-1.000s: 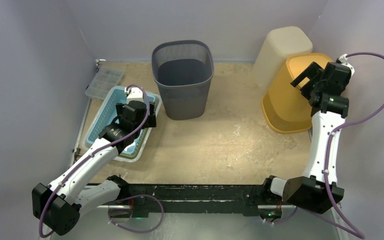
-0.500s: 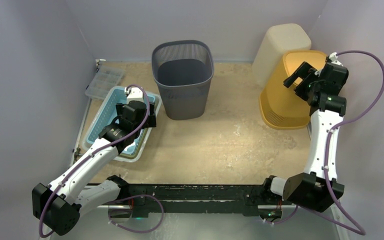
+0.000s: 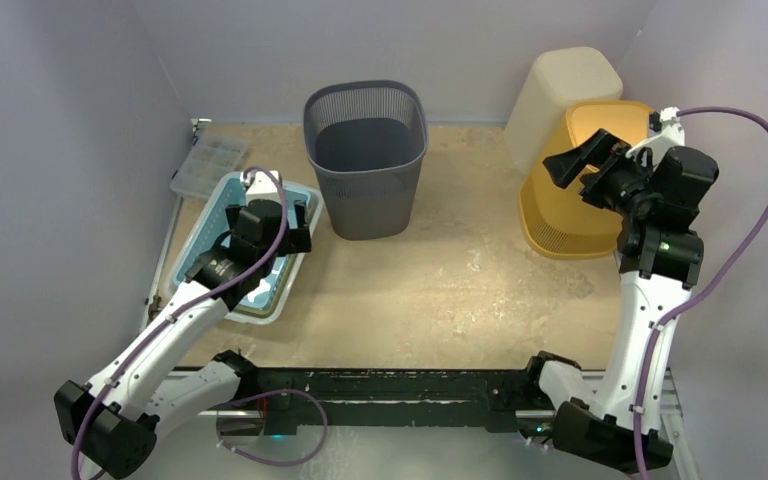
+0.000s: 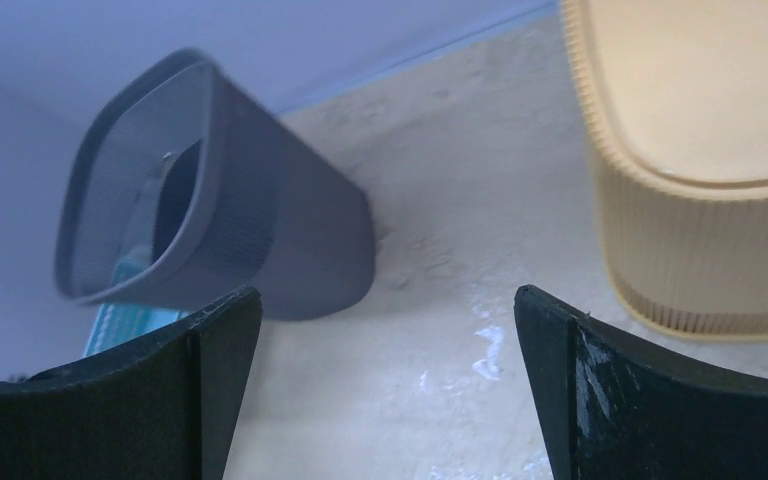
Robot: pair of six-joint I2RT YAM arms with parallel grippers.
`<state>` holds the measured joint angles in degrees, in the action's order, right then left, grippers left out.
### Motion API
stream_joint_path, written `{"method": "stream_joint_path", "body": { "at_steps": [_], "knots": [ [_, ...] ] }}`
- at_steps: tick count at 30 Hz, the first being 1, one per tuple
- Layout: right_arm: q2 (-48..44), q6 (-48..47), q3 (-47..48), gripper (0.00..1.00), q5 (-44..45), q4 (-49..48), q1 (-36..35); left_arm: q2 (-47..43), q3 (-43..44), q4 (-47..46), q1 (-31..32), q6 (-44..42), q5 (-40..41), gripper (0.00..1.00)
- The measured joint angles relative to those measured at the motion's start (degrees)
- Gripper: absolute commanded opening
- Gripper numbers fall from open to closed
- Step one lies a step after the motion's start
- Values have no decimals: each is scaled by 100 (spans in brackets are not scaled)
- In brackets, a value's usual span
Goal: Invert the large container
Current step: Move the container to the center of the board, then turn the container upside down at the center of the board.
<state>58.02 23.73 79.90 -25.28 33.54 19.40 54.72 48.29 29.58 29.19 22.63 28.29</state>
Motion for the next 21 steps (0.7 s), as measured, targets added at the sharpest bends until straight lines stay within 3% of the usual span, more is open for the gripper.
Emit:
{"method": "stream_joint_path", "body": {
  "at_steps": [8, 11, 16, 21],
  "knots": [
    [-273, -173, -254, 98, -1331, 98, -175, 111, 1849, 481, -9, 205, -94, 98],
    [-393, -177, -673, 97, -1606, 103, -398, 542, 2618, 595, -26, 179, -105, 99],
    [-398, -173, -1093, 93, -1392, 258, -1231, 1674, 3829, 850, -116, 162, -247, 98],
    [-422, -223, -1377, 94, -1178, 407, -1679, 2308, 4072, 1075, -723, 116, -769, 96]
  ]
}}
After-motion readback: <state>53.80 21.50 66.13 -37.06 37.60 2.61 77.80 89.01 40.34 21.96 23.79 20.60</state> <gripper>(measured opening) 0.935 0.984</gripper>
